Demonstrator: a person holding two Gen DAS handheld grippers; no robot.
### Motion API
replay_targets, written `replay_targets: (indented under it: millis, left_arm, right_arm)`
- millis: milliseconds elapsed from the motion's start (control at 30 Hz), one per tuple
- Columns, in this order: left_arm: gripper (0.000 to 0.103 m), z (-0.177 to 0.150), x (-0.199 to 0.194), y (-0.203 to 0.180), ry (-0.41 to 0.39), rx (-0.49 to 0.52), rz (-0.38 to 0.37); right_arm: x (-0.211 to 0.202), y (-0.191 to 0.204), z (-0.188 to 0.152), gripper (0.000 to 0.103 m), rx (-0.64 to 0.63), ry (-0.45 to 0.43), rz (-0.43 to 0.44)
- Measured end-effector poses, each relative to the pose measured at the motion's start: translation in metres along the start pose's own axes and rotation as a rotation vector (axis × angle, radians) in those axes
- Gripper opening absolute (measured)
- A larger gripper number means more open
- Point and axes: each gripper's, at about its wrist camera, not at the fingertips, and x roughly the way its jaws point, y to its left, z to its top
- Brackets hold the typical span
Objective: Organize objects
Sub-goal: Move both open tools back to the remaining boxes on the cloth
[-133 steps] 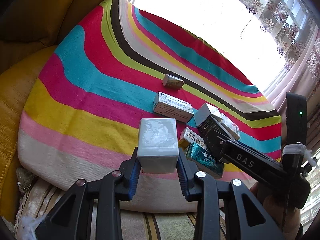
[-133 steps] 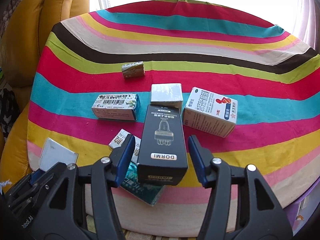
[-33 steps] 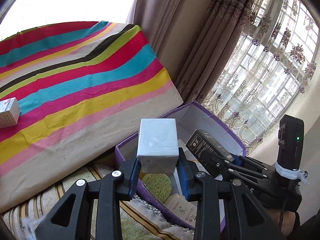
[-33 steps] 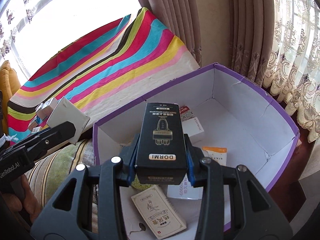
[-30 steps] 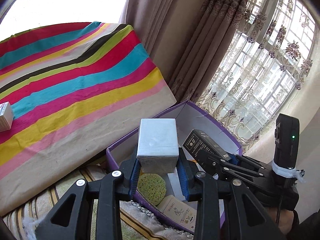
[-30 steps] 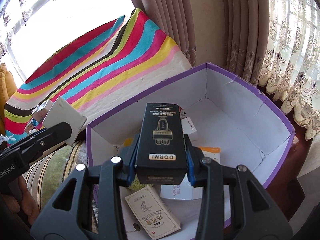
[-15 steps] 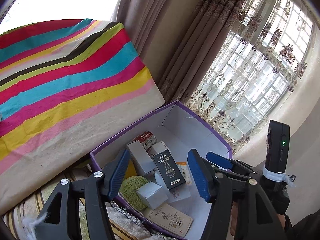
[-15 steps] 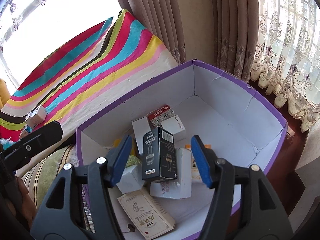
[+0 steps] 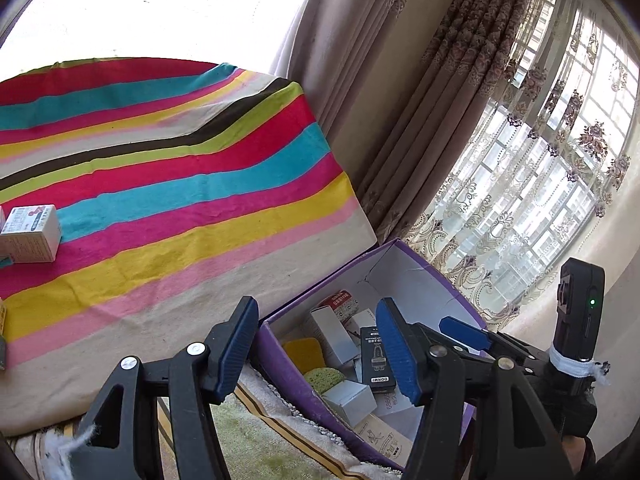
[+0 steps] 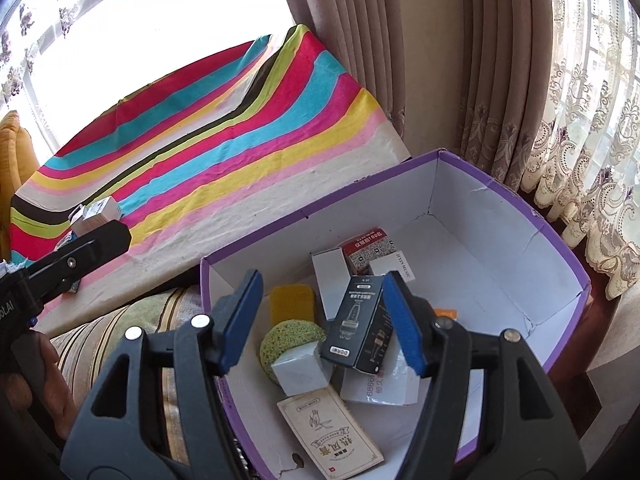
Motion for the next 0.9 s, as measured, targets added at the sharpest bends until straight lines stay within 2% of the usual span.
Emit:
replay_targets:
  millis: [267, 533, 800, 900]
  left_arm:
    - [0.062, -0.001, -0.029, 0.04, -0.045, -0.052, 0.049]
    - [0.063, -0.002, -0.066, 0.091, -0.106, -0.134, 0.133]
    - [0.073, 0.0, -0.098, 0.148, -0.153, -0.22, 0.249]
    - [0.077, 0.002, -0.109, 0.169, -0.17, -0.259, 0.299]
  right_arm:
    - [0.004, 0.036, 0.006, 0.066, -0.038, 0.01, 0.064]
    - [0.012, 0.08, 0.011, 0.066, -0.105, 0.018, 0.104]
    - [0.025, 0.125, 0.015, 0.08, -0.158, 0.026, 0.134]
    - [0.03, 0.14, 0.016, 0.082, -0.175, 0.027, 0.14]
